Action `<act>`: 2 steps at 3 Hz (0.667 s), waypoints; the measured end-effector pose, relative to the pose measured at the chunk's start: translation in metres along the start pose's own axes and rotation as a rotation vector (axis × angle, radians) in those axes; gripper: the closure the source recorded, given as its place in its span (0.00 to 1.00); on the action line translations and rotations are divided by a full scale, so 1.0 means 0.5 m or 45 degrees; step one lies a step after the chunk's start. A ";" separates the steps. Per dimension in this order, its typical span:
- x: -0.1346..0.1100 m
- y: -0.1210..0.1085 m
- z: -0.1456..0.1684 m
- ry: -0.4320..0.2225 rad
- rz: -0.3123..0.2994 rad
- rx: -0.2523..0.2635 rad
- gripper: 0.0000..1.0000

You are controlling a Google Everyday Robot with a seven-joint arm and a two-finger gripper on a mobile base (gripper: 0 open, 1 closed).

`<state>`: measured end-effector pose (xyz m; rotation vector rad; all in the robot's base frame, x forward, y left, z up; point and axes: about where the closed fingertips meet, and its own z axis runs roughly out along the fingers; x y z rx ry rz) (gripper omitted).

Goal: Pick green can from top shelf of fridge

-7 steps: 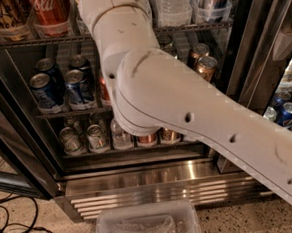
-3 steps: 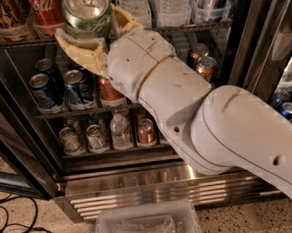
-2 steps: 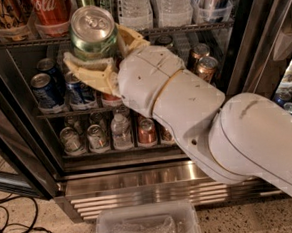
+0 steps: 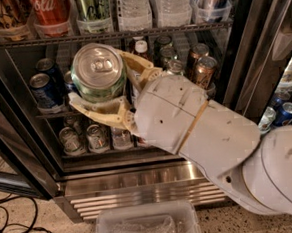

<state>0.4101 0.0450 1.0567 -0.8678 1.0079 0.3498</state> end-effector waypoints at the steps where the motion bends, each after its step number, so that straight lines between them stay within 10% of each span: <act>1: -0.037 0.043 -0.098 -0.021 -0.110 -0.087 1.00; 2: -0.038 0.045 -0.099 -0.021 -0.111 -0.090 1.00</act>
Offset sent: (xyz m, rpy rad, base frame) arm -0.0663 -0.0338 -0.0093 -0.0987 -0.0801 0.0521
